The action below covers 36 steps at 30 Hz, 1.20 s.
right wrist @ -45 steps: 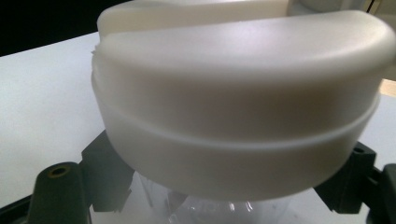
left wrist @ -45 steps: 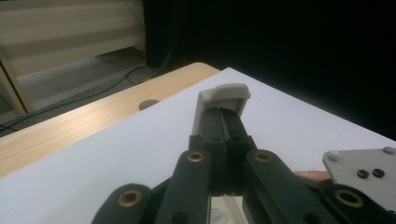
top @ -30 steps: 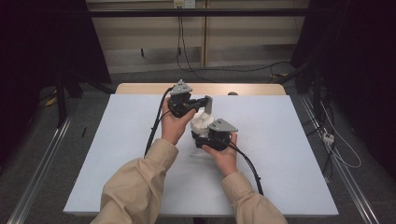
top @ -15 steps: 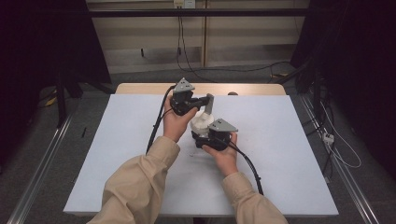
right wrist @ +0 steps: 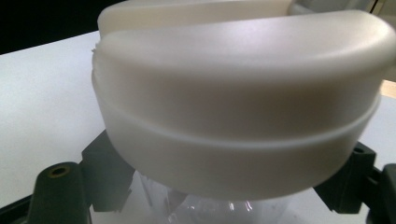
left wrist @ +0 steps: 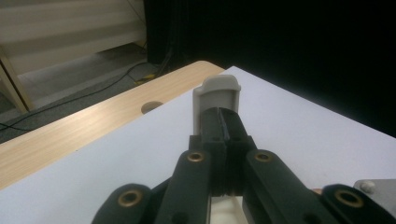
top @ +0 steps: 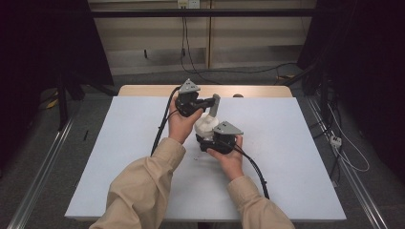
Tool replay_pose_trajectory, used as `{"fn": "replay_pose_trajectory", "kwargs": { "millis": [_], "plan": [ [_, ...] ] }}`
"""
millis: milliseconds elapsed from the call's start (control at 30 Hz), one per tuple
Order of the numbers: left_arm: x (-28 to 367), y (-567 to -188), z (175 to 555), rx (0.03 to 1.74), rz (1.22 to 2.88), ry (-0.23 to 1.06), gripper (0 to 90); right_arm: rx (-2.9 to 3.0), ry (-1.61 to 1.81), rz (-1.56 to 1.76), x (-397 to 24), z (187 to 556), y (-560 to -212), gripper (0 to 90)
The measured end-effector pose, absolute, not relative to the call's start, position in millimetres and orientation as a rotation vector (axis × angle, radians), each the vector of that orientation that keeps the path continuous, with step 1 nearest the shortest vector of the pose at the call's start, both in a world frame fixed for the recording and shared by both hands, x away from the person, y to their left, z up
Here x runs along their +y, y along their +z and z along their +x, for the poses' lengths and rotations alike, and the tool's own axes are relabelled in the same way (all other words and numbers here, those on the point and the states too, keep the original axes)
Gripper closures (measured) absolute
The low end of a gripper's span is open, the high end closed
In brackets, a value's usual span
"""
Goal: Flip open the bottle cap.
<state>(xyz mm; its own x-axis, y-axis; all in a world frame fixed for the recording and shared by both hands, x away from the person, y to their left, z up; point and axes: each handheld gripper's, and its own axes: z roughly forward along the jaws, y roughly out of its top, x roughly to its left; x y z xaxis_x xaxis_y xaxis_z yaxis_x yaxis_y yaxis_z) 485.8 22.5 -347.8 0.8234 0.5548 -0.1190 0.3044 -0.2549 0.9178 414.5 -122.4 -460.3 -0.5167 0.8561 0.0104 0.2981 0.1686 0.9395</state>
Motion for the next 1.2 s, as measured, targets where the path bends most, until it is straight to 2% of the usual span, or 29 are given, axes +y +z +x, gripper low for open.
{"fn": "replay_pose_trajectory", "kwargs": {
  "millis": [1200],
  "plan": [
    [18.1,-353.6,492.2,0.666,1.869,0.269,90.0,1.92,1.344,1.07,-122.9,414.7,-460.5,19.4]
  ]
}}
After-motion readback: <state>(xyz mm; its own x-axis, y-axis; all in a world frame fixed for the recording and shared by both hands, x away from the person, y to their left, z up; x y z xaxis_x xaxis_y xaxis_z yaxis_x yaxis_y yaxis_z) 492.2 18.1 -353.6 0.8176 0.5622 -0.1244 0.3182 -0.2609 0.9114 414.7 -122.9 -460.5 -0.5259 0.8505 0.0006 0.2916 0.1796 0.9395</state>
